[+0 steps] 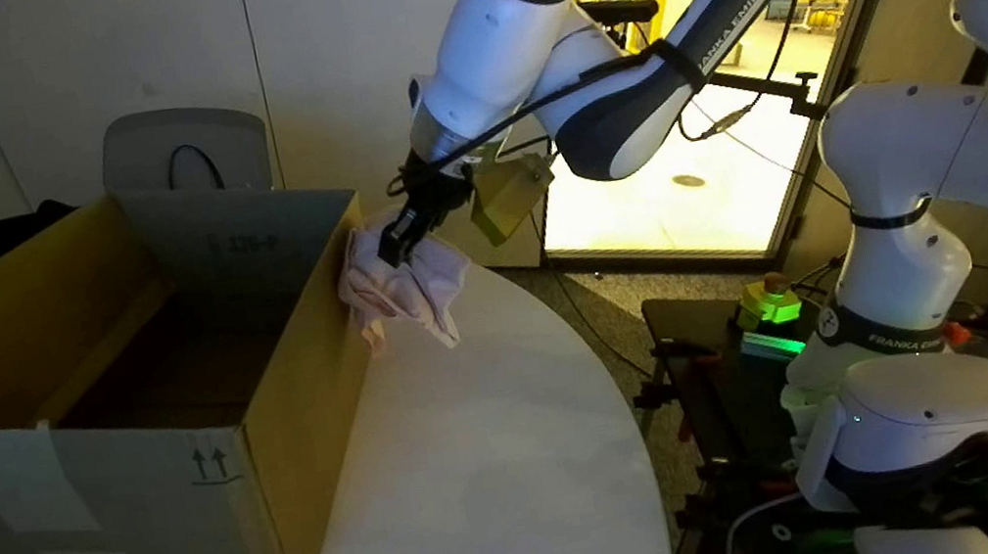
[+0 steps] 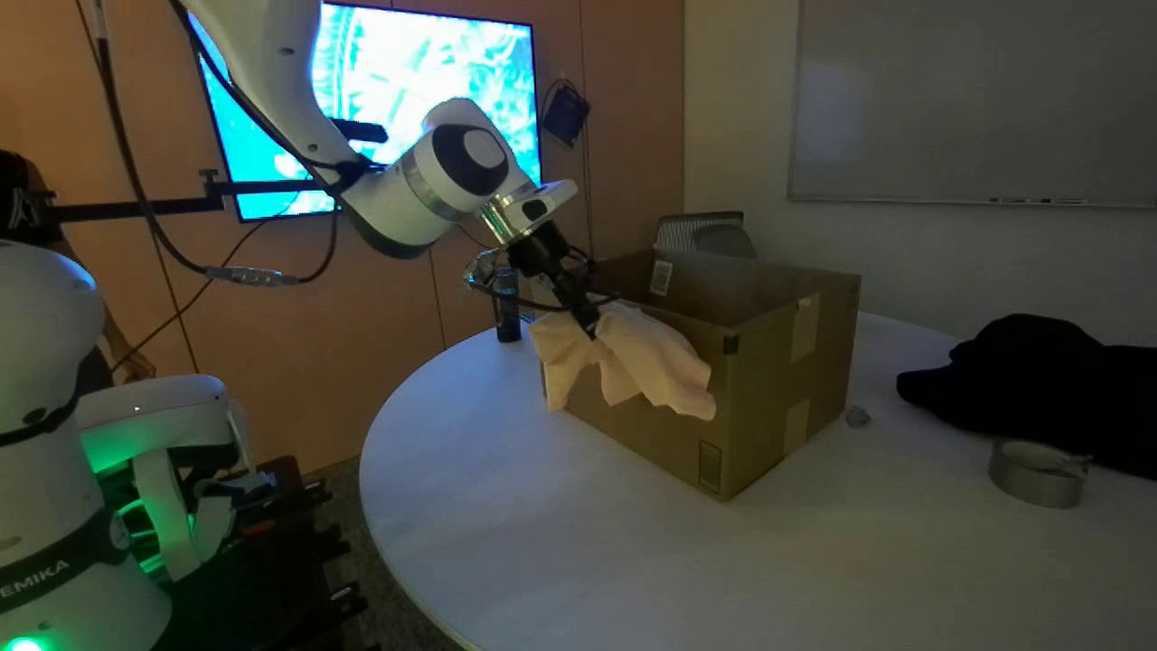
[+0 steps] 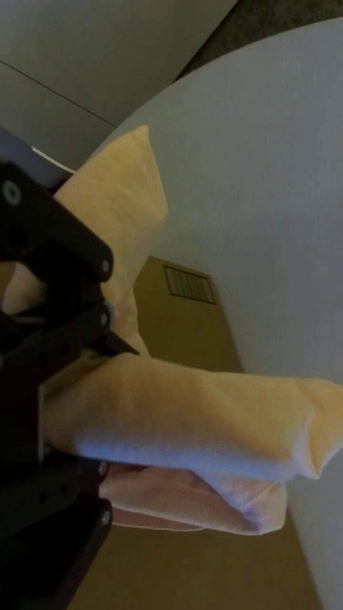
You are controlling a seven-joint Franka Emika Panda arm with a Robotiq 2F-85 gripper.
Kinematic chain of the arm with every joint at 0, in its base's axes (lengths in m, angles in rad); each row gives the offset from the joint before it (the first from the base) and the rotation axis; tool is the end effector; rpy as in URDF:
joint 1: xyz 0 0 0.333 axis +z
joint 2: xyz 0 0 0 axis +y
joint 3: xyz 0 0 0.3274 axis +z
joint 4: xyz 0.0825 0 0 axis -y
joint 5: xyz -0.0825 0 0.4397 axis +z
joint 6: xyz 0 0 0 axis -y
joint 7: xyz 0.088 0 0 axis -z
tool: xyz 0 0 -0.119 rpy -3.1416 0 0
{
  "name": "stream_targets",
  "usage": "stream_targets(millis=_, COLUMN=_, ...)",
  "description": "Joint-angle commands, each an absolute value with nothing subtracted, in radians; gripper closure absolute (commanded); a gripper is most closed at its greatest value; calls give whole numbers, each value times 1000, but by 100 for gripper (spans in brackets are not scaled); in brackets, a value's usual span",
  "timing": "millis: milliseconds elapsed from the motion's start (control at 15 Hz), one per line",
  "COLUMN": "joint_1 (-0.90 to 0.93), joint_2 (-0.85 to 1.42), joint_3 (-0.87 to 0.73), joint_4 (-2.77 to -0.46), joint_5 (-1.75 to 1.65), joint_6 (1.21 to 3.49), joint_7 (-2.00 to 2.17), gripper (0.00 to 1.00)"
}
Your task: Put the marker on the towel, fold the towel, and then put the folded towel in the box
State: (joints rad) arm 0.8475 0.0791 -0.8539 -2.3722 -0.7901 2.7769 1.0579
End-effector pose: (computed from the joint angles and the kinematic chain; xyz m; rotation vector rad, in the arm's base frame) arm 0.5656 0.0229 0.2879 2.7713 -0.4938 0.7154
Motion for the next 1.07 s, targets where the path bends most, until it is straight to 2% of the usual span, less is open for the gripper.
stream_targets(millis=0, joint_1=892, joint_2=-46, joint_3=-847, joint_4=-2323, joint_5=-898, joint_6=2641, joint_7=1152, gripper=96)
stream_targets(millis=67, joint_1=895, joint_2=-62, joint_3=-837, joint_4=-2304, joint_5=-896, joint_6=2617, joint_7=1147, gripper=96)
stream_targets(millis=133, joint_1=719, joint_2=-72, joint_3=-647, joint_4=-2284, joint_5=-901, joint_6=2596, joint_7=1157, gripper=96)
stream_targets(millis=533, joint_1=334, joint_2=-35, joint_3=-236, joint_4=-2137, joint_5=-829, joint_6=2603, joint_7=1148, gripper=96)
stream_targets(millis=867, joint_1=187, joint_2=84, joint_3=-61, joint_4=-1980, joint_5=-856, joint_6=2621, joint_7=1222, gripper=96)
stream_targets(millis=1000, joint_1=235, joint_2=165, joint_3=-95, joint_4=-1906, joint_5=-847, joint_6=2639, joint_7=1228, gripper=96)
